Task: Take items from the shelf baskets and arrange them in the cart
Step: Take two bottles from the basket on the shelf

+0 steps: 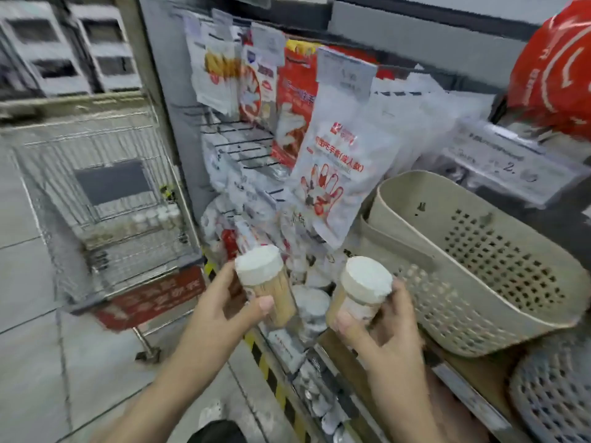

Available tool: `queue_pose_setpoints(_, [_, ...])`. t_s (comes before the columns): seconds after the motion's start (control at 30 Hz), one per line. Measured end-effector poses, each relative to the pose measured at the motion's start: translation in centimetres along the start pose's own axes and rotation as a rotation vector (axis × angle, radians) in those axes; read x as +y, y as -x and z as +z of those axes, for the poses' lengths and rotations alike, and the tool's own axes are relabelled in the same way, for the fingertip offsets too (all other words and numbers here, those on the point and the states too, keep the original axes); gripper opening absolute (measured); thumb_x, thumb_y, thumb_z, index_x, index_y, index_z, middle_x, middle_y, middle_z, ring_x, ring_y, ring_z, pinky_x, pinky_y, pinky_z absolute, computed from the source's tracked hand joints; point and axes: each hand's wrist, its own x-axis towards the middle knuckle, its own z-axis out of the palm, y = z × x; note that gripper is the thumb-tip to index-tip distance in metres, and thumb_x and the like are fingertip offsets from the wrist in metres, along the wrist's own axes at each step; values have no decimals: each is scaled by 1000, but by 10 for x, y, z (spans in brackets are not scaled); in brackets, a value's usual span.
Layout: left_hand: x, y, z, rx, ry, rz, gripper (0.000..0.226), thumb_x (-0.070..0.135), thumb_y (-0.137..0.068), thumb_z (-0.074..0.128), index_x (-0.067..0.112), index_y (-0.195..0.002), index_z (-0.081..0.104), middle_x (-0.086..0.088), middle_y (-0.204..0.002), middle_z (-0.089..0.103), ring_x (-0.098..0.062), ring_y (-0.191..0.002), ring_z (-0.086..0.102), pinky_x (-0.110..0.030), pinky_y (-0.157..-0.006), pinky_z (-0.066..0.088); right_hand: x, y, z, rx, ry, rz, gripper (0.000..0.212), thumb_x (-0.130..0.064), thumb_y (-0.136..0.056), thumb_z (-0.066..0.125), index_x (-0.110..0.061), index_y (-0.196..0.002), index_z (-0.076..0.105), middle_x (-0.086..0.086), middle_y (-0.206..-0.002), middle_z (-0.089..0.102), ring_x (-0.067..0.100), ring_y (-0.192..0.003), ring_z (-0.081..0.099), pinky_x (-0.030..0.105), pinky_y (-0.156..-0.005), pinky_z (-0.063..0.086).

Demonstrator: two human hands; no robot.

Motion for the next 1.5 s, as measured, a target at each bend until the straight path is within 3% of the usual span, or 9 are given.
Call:
queue_pose_setpoints(0.17, [-36, 13, -57, 193, 280, -270, 55, 29, -69, 67, 30, -123, 57, 4, -113, 70, -18, -101, 68, -36, -79, 51, 30, -14, 59, -215, -1, 238, 74, -24, -75, 81, -36, -138, 42, -16, -134, 54, 6, -125, 50, 25, -99, 45])
queue_pose_setpoints(0.3, [-45, 8, -117, 333, 397, -311, 58, 14, -59, 67, 17, -115, 57, -6, -92, 74, -29, -80, 71, -37, -65, 59, 50, -36, 132, -347, -58, 334, 55, -21, -77, 70, -43, -123, 49, -12, -121, 63, 8, -112, 59, 23, -86, 51])
queue_pose_setpoints(0.4, [-50, -1, -172, 471, 474, -329, 50, 22, -65, 63, 8, -112, 55, -12, -83, 69, -30, -66, 69, -35, -55, 57, 64, -51, 200, -449, -82, 367, 61, -29, -69, 61, -28, -129, 51, -5, -121, 65, 8, -113, 59, 28, -97, 48])
queue_pose_setpoints(0.6, [-68, -18, -291, 658, 335, -330, 46, 38, -68, 55, 15, -106, 63, -11, -88, 74, -34, -77, 71, -37, -60, 58, 97, -77, 319, -586, -99, 396, 45, -26, -75, 70, -29, -118, 56, -7, -115, 69, 3, -106, 63, 13, -83, 48])
queue_pose_setpoints(0.77, [-67, -41, -355, 675, 192, -310, 40, 48, -68, 57, 29, -100, 71, -4, -101, 73, -27, -97, 69, -47, -87, 51, 107, -105, 378, -577, -108, 449, 52, -46, -65, 73, -34, -113, 59, -18, -109, 68, 0, -104, 63, 18, -82, 51])
queue_pose_setpoints(0.97, [-85, -94, -395, 682, 156, -380, 31, 39, -75, 56, 27, -102, 65, 12, -96, 72, -3, -85, 68, -23, -68, 54, 129, -165, 423, -565, -44, 518, 45, -46, -65, 74, -36, -107, 59, -25, -100, 68, -7, -94, 63, 8, -72, 48])
queue_pose_setpoints(1.2, [-120, -192, -440, 746, 114, -483, 12, 12, -89, 58, 20, -96, 65, 1, -86, 71, -3, -77, 67, -14, -60, 52, 190, -262, 484, -567, 33, 619, 27, -17, -84, 66, -31, -104, 56, -30, -89, 68, -13, -80, 62, 7, -61, 48])
queue_pose_setpoints(1.33, [-150, -256, -463, 741, 94, -557, 18, 24, -86, 62, 27, -104, 61, 14, -94, 71, 2, -86, 65, -16, -67, 49, 227, -317, 519, -584, 92, 679, 31, -15, -86, 67, -37, -106, 56, -23, -101, 67, -11, -89, 62, 17, -73, 49])
queue_pose_setpoints(1.5, [-206, -328, -488, 710, 96, -678, 32, 28, -84, 67, 25, -115, 57, 6, -109, 66, -6, -99, 62, -27, -84, 52, 281, -373, 561, -584, 154, 706, 32, -16, -86, 67, -35, -109, 55, -17, -109, 64, -12, -89, 60, 8, -68, 48])
